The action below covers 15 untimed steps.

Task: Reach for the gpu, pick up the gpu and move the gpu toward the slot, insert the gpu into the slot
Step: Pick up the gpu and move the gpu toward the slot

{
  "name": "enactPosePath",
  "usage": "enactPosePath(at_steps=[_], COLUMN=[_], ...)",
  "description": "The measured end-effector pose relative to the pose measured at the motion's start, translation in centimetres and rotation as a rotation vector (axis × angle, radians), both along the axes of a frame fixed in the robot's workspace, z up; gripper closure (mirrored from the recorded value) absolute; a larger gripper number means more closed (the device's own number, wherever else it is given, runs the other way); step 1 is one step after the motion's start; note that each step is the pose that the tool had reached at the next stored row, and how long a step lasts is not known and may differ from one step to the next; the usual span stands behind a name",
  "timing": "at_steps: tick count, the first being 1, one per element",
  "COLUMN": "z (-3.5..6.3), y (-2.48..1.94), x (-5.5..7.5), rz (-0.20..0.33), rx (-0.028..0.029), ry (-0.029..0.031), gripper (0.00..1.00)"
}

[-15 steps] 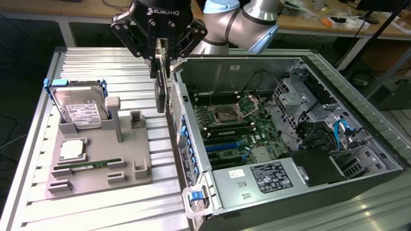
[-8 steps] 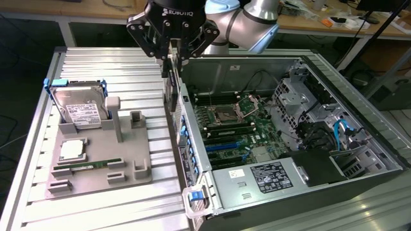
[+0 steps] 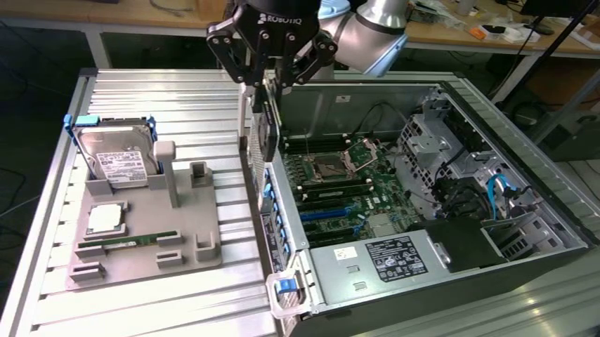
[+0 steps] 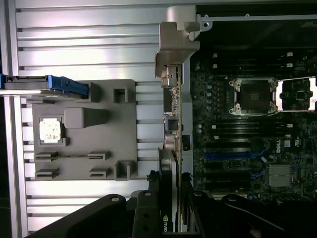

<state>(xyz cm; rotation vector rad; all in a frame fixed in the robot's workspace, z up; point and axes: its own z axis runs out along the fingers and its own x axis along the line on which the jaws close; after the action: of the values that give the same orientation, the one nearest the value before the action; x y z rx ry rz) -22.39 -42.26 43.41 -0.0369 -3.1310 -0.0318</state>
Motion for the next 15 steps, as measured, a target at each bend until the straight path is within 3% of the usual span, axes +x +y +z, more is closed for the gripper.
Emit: enactPosePath(at_steps=[9, 15], z=[0.00, 0.00], y=[0.00, 0.00], x=[2.6, 5.1], rz=[0.000, 0.000], rx=[0.0000, 0.0000], ry=[0.0021, 0.0023], gripper=[0.73, 0.73])
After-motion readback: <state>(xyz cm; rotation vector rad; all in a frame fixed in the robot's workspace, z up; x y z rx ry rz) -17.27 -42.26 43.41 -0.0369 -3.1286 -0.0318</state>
